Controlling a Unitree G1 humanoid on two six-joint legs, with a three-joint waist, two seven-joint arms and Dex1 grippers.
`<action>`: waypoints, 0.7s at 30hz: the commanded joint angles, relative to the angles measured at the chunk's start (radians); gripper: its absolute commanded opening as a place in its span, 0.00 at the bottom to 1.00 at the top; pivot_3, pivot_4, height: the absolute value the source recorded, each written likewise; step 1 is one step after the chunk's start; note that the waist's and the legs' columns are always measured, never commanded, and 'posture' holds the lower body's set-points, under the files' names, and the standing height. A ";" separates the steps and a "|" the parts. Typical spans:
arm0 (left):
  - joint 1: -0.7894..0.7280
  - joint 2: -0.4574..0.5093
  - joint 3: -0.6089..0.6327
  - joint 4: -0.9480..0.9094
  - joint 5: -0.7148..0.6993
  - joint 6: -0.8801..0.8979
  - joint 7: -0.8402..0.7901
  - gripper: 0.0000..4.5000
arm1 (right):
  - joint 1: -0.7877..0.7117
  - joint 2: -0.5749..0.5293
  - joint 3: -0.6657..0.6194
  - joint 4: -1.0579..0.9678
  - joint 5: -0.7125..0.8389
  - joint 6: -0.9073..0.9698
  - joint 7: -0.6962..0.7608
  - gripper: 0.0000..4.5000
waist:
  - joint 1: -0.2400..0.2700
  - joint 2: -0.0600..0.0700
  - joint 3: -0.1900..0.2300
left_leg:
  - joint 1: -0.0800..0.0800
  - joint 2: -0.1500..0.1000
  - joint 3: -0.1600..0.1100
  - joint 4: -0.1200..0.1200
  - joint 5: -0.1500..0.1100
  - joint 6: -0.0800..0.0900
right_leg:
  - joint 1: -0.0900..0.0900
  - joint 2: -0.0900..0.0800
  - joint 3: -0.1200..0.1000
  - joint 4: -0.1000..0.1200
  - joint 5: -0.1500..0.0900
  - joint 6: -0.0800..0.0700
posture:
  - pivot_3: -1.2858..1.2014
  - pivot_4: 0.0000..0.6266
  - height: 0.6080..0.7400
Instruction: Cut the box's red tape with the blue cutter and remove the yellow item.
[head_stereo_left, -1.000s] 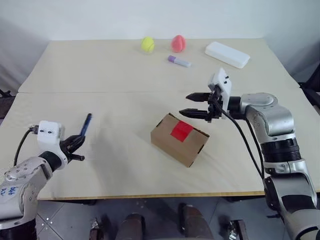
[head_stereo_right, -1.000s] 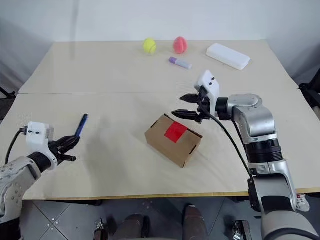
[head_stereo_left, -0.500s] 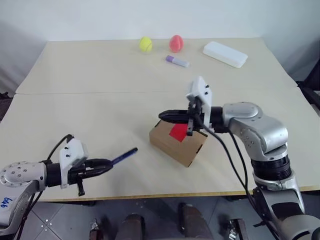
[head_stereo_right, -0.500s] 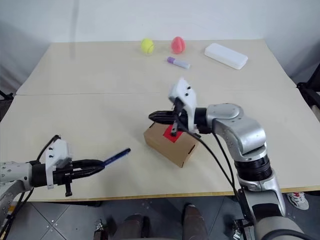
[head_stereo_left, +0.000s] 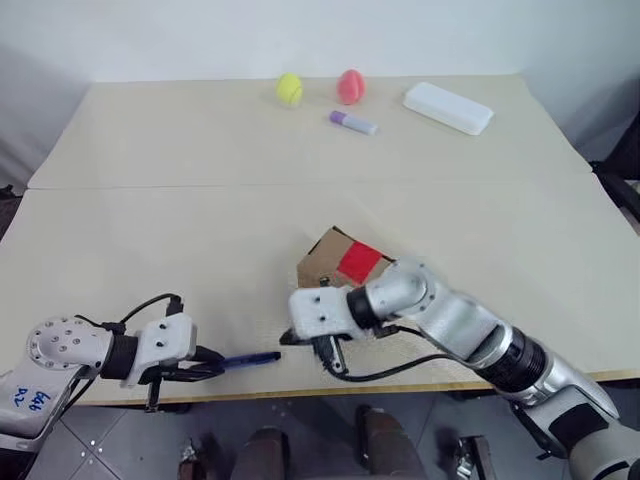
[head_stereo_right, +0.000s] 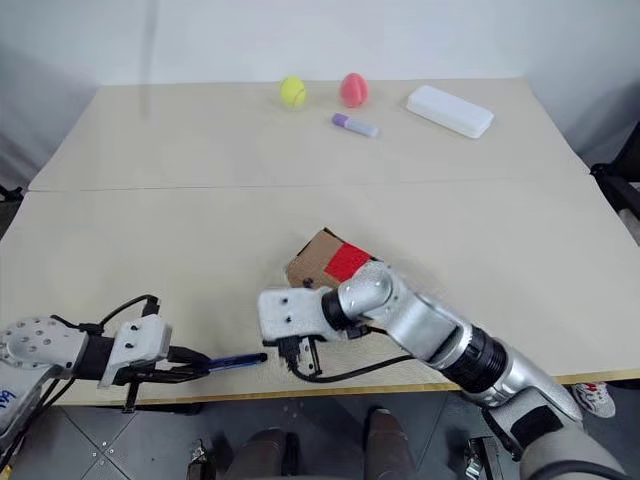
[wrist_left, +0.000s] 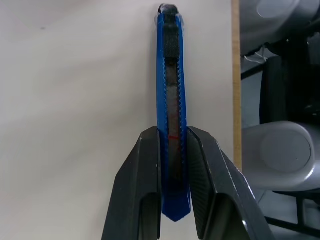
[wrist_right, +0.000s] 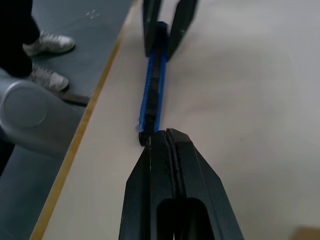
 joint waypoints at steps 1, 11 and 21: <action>-0.002 -0.014 -0.012 -0.006 -0.011 0.007 -0.001 0.09 | -0.006 0.019 0.040 0.044 -0.067 -0.078 0.015 0.01 | 0.001 0.000 0.000 | 0.000 0.000 0.000 0.000 0.000 0.000 | 0.000 0.000 0.000 0.000 0.000 0.000 | 0.52 0.24 1.00; -0.040 -0.024 -0.047 0.011 -0.004 0.027 0.000 0.09 | 0.030 0.044 0.088 0.163 -0.188 -0.197 0.045 0.01 | 0.002 0.000 0.000 | 0.000 0.000 0.000 0.000 0.000 0.000 | 0.000 0.000 0.000 0.001 0.000 0.000 | 0.52 0.24 1.00; -0.054 -0.023 -0.063 0.011 -0.009 0.075 -0.002 0.09 | 0.026 0.085 0.027 0.133 -0.203 -0.219 0.059 0.01 | 0.002 0.000 0.000 | 0.002 0.000 0.001 0.001 0.000 0.000 | 0.000 0.000 0.000 0.004 0.000 0.000 | 0.52 0.24 1.00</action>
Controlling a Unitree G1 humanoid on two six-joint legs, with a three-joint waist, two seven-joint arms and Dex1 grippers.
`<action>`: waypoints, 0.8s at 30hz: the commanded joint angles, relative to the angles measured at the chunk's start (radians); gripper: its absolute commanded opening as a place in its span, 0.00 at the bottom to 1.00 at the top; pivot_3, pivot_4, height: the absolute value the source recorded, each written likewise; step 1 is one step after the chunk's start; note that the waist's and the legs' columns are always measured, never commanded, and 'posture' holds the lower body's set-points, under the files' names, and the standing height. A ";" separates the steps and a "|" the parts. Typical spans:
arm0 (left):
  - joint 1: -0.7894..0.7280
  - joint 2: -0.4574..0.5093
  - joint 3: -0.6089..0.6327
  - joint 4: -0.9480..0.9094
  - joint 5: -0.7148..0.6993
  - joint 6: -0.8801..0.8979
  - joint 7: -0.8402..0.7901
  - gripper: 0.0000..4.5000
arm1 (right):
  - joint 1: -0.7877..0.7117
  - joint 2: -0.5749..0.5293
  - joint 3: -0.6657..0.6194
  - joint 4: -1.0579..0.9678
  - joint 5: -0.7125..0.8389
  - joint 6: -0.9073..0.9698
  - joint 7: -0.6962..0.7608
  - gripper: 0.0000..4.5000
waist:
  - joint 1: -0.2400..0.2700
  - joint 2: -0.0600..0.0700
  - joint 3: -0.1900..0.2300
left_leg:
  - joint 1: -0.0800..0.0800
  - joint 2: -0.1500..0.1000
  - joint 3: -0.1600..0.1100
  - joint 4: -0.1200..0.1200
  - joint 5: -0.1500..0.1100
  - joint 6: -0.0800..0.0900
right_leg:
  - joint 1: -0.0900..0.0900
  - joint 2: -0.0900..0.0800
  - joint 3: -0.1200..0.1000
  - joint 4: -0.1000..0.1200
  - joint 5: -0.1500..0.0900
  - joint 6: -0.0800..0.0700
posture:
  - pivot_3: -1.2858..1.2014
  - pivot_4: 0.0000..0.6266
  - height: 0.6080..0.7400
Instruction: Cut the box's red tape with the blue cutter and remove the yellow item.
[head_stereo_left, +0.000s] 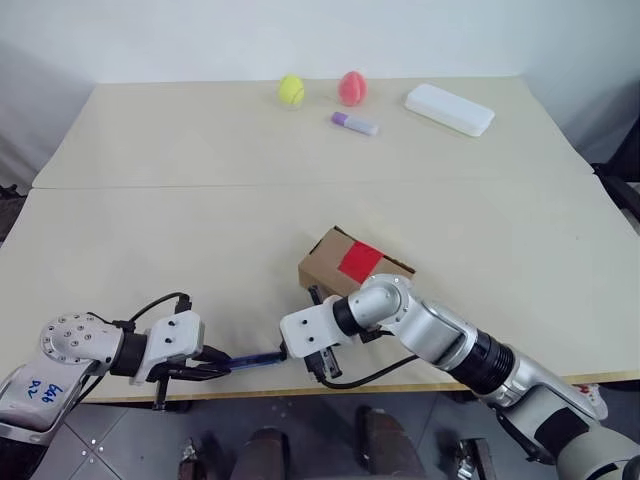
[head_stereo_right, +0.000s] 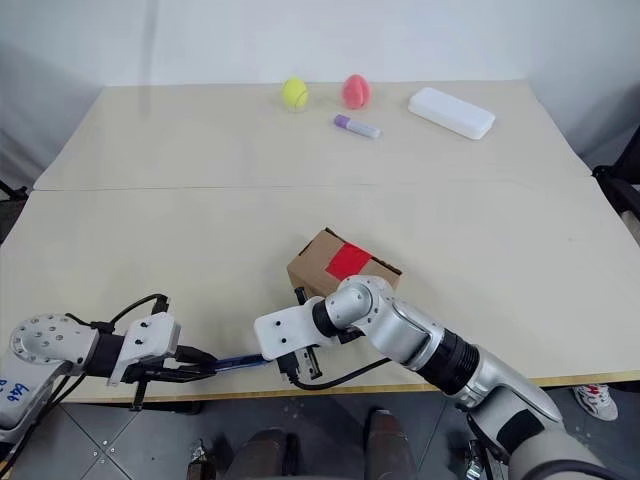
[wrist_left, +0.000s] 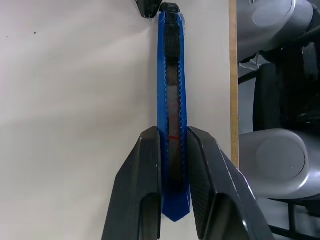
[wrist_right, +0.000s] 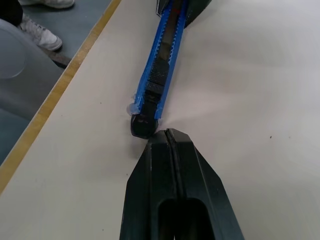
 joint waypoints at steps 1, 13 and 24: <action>0.000 -0.009 -0.022 -0.002 -0.002 0.017 0.001 0.09 | 0.003 0.019 -0.035 -0.048 0.010 0.010 0.010 0.01 | 0.000 0.000 0.000 | 0.000 0.000 0.000 0.000 0.000 0.000 | 0.000 0.000 0.000 0.000 0.000 0.000 | 0.52 0.24 1.00; -0.037 -0.016 -0.048 0.018 0.008 0.035 0.007 0.09 | 0.026 0.016 -0.091 -0.082 0.056 -0.013 0.054 0.01 | 0.002 0.000 0.000 | 0.000 0.000 0.000 0.001 0.000 0.000 | 0.000 0.000 0.000 0.001 0.000 0.000 | 0.52 0.24 1.00; -0.059 -0.027 -0.059 0.034 0.012 0.022 0.010 0.09 | 0.070 0.010 -0.040 0.007 -0.030 -0.098 0.046 0.01 | 0.003 0.000 0.000 | 0.001 0.000 0.000 0.001 0.000 0.000 | 0.000 0.000 0.000 0.002 0.000 0.000 | 0.52 0.24 1.00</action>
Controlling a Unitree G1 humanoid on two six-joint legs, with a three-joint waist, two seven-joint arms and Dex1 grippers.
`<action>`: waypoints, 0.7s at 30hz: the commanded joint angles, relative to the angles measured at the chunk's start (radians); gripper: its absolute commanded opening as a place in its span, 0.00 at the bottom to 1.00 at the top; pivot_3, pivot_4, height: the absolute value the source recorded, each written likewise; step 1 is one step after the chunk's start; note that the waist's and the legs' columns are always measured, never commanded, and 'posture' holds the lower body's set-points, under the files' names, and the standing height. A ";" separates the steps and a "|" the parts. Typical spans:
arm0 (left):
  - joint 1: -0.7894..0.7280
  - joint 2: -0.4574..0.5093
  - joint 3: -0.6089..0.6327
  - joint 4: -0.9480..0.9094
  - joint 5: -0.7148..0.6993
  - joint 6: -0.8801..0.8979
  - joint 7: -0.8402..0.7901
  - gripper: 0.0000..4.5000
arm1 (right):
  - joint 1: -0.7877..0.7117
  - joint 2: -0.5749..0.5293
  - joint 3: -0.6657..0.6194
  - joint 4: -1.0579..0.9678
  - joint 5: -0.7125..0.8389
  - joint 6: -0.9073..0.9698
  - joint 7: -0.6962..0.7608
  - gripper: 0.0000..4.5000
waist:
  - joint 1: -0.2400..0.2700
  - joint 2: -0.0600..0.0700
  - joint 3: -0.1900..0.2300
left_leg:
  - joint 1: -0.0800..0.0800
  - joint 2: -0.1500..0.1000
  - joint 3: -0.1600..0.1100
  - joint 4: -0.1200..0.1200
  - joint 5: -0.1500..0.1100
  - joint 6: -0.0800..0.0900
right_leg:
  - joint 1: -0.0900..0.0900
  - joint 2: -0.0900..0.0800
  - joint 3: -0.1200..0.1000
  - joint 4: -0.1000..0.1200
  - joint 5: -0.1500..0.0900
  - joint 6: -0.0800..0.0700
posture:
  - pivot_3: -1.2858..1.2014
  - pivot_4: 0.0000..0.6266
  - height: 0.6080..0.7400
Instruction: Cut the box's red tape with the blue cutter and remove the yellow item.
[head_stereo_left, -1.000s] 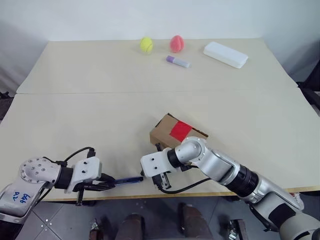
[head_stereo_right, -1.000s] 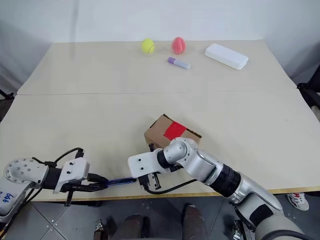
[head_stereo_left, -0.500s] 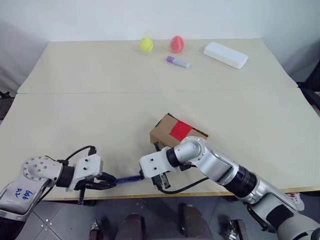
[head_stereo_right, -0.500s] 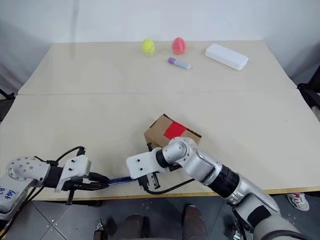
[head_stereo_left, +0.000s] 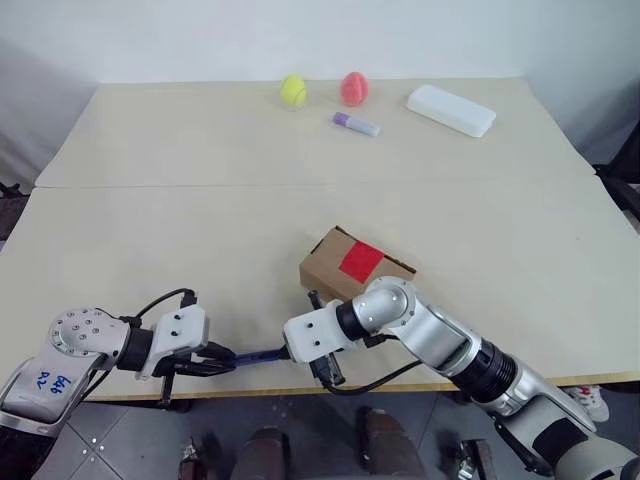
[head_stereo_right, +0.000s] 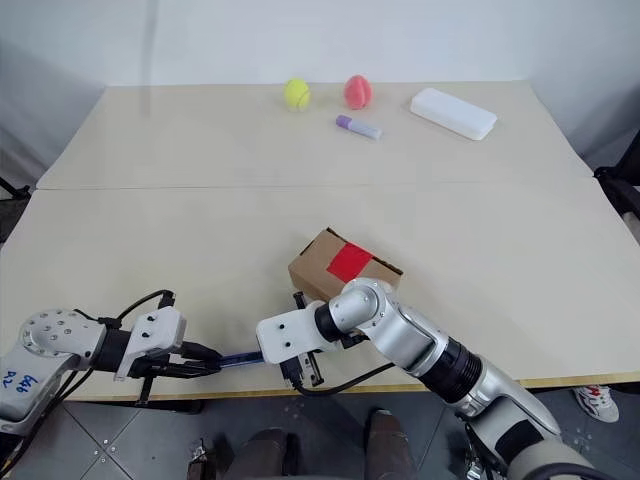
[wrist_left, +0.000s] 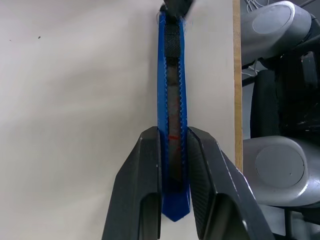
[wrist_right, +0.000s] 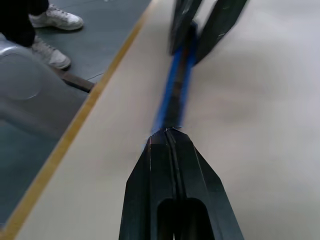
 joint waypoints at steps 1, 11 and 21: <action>-0.006 -0.016 -0.021 0.015 0.014 -0.006 0.010 0.09 | 0.006 0.007 0.014 0.035 -0.037 -0.037 -0.010 0.01 | 0.001 0.000 0.000 | 0.000 0.000 0.000 0.000 0.000 0.000 | 0.000 0.000 0.000 0.000 0.000 0.000 | 0.52 0.24 1.00; -0.006 -0.024 -0.016 0.018 0.016 -0.011 0.008 0.09 | -0.010 0.076 0.021 0.131 -0.084 -0.100 -0.036 0.01 | -0.001 0.000 0.000 | 0.015 0.001 0.000 0.000 -0.002 0.005 | 0.014 0.001 0.000 0.003 -0.002 -0.004 | 0.52 0.24 1.00; 0.002 -0.020 -0.016 0.028 0.018 -0.024 0.002 0.09 | -0.005 0.076 -0.065 0.002 0.010 -0.040 0.008 0.01 | -0.001 0.000 0.000 | 0.014 0.001 -0.001 0.000 -0.001 0.005 | 0.014 0.001 0.000 0.003 -0.002 -0.004 | 0.52 0.24 1.00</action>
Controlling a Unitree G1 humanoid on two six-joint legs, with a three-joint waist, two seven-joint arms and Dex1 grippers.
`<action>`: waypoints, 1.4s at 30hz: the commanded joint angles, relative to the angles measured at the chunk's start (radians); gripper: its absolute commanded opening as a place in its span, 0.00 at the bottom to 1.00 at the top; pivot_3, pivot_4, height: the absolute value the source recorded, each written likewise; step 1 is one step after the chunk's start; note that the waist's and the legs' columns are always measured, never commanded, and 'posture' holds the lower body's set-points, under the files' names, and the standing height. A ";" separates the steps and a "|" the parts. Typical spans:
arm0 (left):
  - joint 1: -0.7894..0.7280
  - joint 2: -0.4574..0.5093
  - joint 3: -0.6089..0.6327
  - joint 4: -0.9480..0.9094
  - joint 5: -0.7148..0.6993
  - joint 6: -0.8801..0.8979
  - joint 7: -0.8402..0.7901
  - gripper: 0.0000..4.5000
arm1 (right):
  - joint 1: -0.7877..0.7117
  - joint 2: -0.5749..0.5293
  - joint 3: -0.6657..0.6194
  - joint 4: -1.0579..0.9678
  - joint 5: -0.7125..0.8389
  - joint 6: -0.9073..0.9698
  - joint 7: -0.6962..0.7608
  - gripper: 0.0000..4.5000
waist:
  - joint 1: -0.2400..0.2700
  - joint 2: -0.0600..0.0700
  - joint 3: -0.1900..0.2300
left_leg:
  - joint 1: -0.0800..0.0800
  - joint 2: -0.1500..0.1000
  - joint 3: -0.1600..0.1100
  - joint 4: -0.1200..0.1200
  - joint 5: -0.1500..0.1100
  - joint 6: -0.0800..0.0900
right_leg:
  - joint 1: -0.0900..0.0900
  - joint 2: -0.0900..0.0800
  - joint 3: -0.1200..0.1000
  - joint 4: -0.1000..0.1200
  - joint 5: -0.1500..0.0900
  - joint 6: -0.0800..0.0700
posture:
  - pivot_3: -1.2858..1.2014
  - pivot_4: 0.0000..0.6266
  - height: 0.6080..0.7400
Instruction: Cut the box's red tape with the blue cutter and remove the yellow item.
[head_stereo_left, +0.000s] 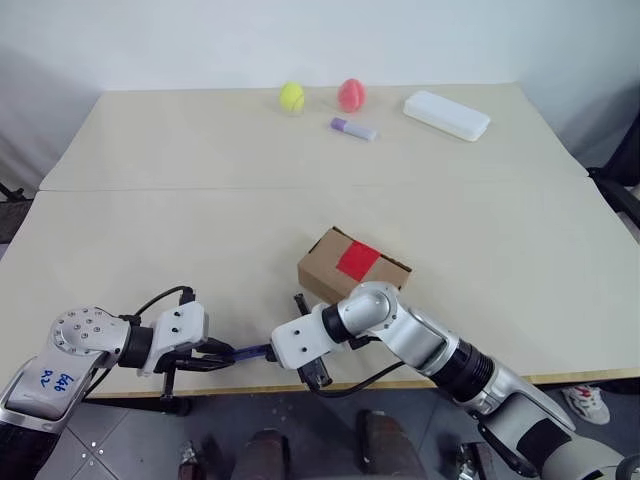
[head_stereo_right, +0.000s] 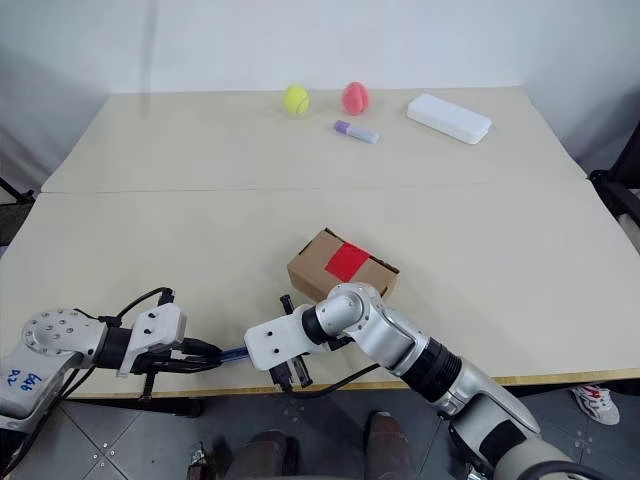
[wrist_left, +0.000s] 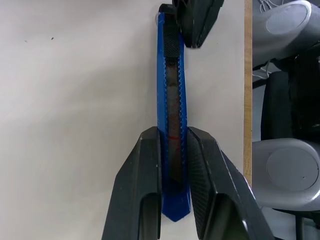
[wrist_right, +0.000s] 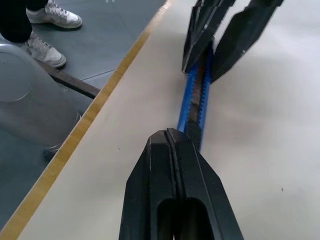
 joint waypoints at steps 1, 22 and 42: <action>0.012 -0.002 -0.016 -0.002 0.006 -0.012 -0.008 0.09 | -0.001 -0.009 -0.056 -0.095 0.042 0.023 0.013 0.01 | 0.000 0.000 0.000 | 0.000 0.000 0.000 0.000 0.000 0.000 | 0.000 0.000 0.000 0.000 0.000 0.000 | 0.52 0.24 1.00; -0.003 0.000 -0.023 0.003 0.013 -0.007 -0.014 0.09 | 0.040 -0.070 -0.048 0.011 -0.019 -0.092 0.007 0.01 | -0.001 0.000 0.000 | -0.001 0.000 0.000 -0.001 -0.001 0.001 | 0.000 0.000 0.000 -0.003 0.000 0.000 | 0.52 0.24 1.00; -0.018 -0.004 -0.027 -0.016 0.016 0.030 -0.010 0.09 | -0.017 0.078 0.003 0.152 -0.079 -0.156 -0.018 0.01 | -0.001 0.000 0.000 | 0.000 0.000 0.000 -0.001 -0.001 0.001 | 0.000 0.000 0.000 -0.002 0.000 0.000 | 0.52 0.24 1.00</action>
